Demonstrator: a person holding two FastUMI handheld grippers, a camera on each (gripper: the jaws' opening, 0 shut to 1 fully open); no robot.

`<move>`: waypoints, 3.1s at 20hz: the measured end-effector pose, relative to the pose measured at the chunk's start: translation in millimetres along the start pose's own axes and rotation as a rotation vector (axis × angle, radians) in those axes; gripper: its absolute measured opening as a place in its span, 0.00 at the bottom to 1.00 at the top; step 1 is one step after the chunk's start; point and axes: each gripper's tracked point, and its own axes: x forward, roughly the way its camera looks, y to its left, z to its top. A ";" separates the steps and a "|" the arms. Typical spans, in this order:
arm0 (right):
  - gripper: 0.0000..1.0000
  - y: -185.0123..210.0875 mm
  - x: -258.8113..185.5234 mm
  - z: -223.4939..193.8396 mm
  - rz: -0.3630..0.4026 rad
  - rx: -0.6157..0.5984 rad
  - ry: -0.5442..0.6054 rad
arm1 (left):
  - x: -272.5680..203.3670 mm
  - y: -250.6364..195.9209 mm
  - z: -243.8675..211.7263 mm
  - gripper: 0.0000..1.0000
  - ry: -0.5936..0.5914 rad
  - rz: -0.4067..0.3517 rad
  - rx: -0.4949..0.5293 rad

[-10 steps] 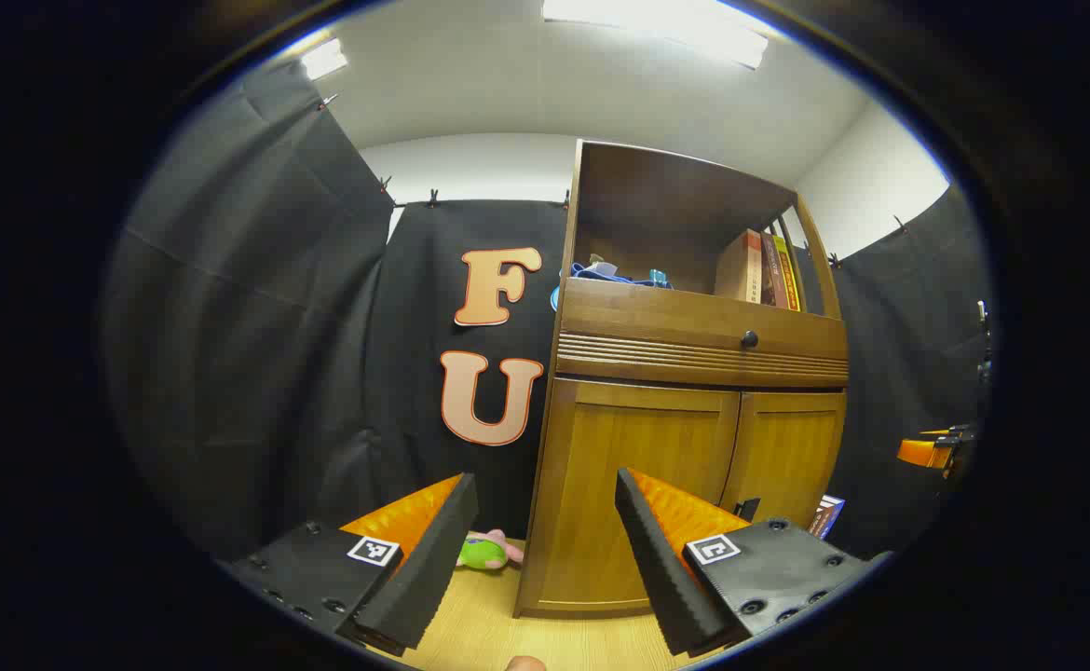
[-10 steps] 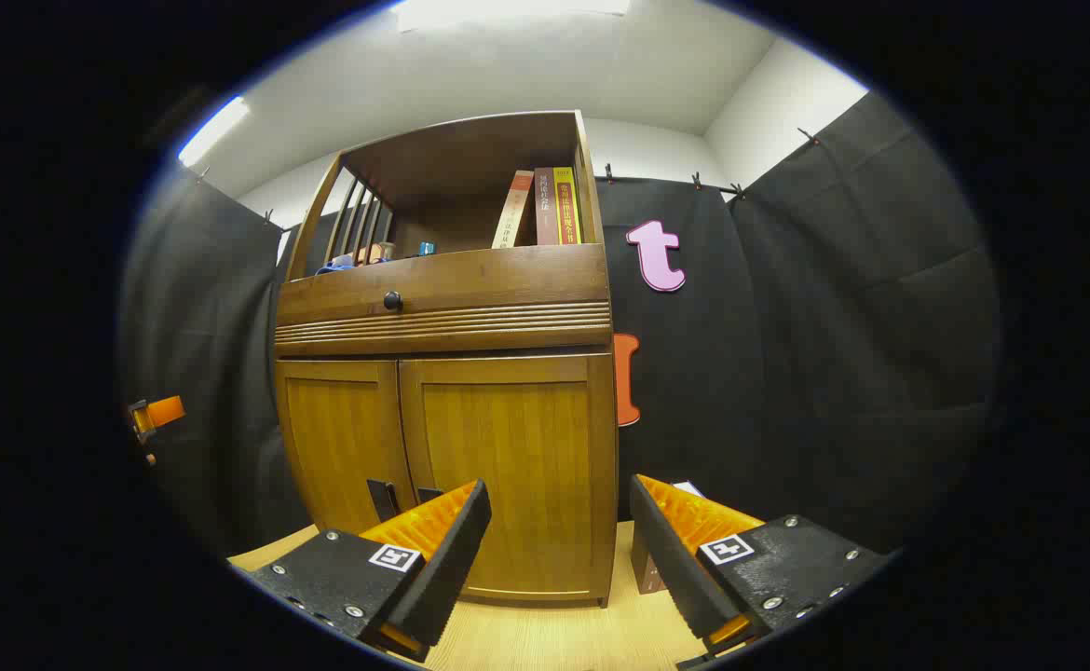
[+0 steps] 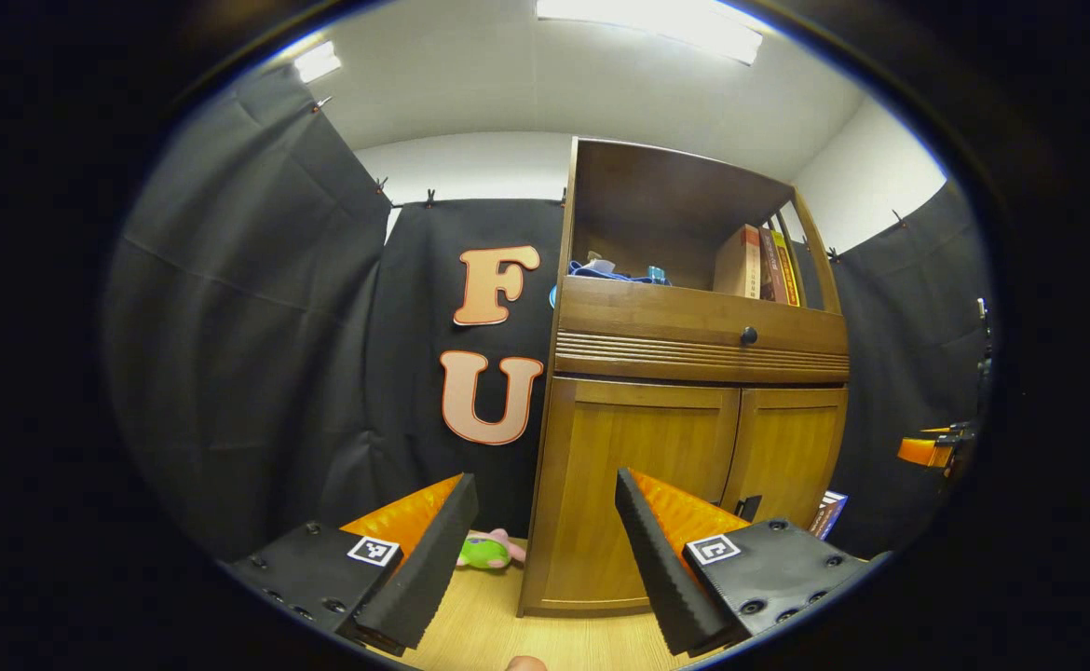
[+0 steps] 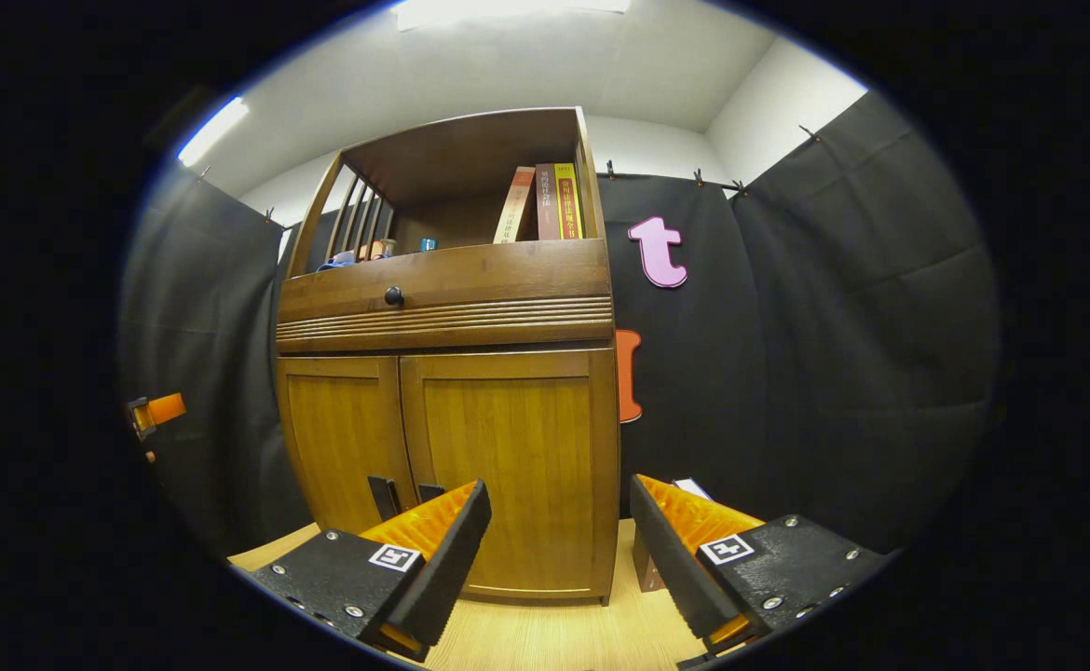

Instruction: Open the right door of the double-door shoe cabinet with the right hand, and open the left door with the left hand.

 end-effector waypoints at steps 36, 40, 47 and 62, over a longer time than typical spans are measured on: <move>0.93 140.0 113.6 -146.3 0.174 0.077 0.128 | 6.5 -13.8 -24.8 0.99 0.022 -0.081 0.024; 0.94 147.4 135.0 -151.8 0.154 0.062 0.094 | 11.3 -4.2 -26.8 0.99 0.019 -0.060 0.034; 0.99 154.4 168.0 -182.6 0.126 0.017 0.132 | 21.9 7.6 -37.0 0.94 0.029 -0.045 0.033; 0.46 157.4 185.4 -197.2 0.117 0.012 0.144 | 32.2 35.3 -49.9 0.96 0.048 0.011 0.046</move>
